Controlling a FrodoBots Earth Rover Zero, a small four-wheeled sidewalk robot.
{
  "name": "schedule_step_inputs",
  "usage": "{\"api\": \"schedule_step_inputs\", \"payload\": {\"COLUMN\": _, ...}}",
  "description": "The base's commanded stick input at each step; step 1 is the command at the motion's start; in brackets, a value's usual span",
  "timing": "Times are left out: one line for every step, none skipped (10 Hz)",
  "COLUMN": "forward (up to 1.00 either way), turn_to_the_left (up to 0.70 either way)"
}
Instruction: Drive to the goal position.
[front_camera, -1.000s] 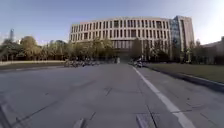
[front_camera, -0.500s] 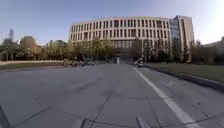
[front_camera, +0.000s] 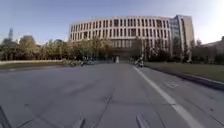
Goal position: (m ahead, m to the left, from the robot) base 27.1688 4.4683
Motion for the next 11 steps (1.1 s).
{"api": "schedule_step_inputs", "payload": {"forward": 0.6, "turn_to_the_left": 0.0}}
{"api": "schedule_step_inputs", "payload": {"forward": 0.6, "turn_to_the_left": 0.0}}
{"api": "schedule_step_inputs", "payload": {"forward": 0.6, "turn_to_the_left": 0.0}}
{"api": "schedule_step_inputs", "payload": {"forward": 0.6, "turn_to_the_left": 0.0}}
{"api": "schedule_step_inputs", "payload": {"forward": 0.6, "turn_to_the_left": 0.0}}
{"api": "schedule_step_inputs", "payload": {"forward": 0.6, "turn_to_the_left": 0.0}}
{"api": "schedule_step_inputs", "payload": {"forward": 0.6, "turn_to_the_left": 0.0}}
{"api": "schedule_step_inputs", "payload": {"forward": 0.6, "turn_to_the_left": 0.0}}
{"api": "schedule_step_inputs", "payload": {"forward": 0.6, "turn_to_the_left": 0.0}}
{"api": "schedule_step_inputs", "payload": {"forward": 0.6, "turn_to_the_left": 0.0}}
{"api": "schedule_step_inputs", "payload": {"forward": 0.6, "turn_to_the_left": 0.0}}
